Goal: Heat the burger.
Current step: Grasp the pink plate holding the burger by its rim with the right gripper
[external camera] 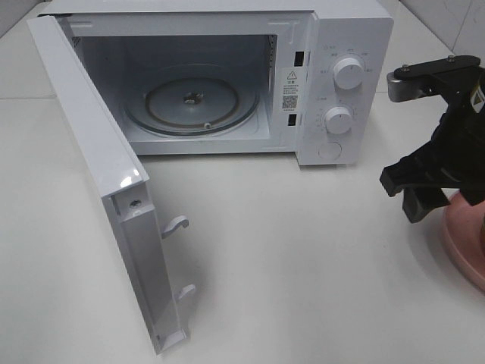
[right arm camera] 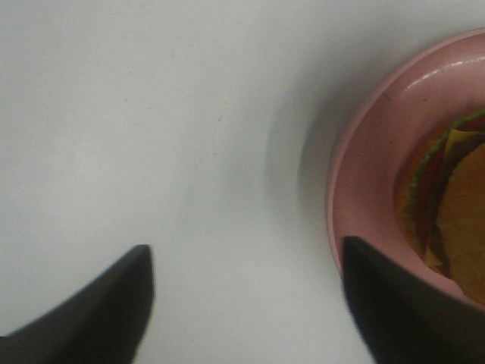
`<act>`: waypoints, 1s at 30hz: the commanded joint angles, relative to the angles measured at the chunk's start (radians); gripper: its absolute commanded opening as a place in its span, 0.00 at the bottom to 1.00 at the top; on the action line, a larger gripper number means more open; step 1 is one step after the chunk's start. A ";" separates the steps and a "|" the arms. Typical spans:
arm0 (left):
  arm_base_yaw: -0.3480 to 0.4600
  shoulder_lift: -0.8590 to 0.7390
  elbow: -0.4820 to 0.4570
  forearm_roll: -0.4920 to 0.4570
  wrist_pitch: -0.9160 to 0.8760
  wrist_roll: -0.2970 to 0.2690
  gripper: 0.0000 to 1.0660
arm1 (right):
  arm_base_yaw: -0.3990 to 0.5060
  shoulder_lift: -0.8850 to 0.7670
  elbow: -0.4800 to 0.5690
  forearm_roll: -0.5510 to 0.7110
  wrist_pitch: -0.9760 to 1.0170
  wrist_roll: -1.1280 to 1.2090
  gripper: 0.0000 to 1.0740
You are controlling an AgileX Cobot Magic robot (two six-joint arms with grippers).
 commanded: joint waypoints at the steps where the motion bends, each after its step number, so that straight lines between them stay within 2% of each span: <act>1: 0.002 -0.007 0.003 -0.003 -0.002 -0.002 0.94 | -0.004 -0.008 -0.006 -0.027 0.029 -0.016 0.86; 2: 0.002 -0.007 0.003 -0.003 -0.002 -0.002 0.94 | -0.004 -0.008 -0.006 -0.030 0.039 -0.018 0.94; 12: 0.002 -0.007 0.003 -0.003 -0.002 -0.002 0.94 | -0.005 -0.008 -0.006 -0.028 0.097 -0.028 0.91; 14: 0.002 -0.007 0.003 -0.003 -0.002 -0.002 0.94 | -0.082 -0.008 -0.006 0.007 0.094 -0.069 0.89; 23: 0.002 -0.007 0.003 -0.003 -0.002 -0.002 0.94 | -0.239 -0.005 -0.006 0.031 0.043 -0.121 0.84; 30: 0.002 -0.007 0.003 -0.003 -0.002 -0.002 0.94 | -0.284 -0.005 0.000 0.034 -0.008 -0.123 0.83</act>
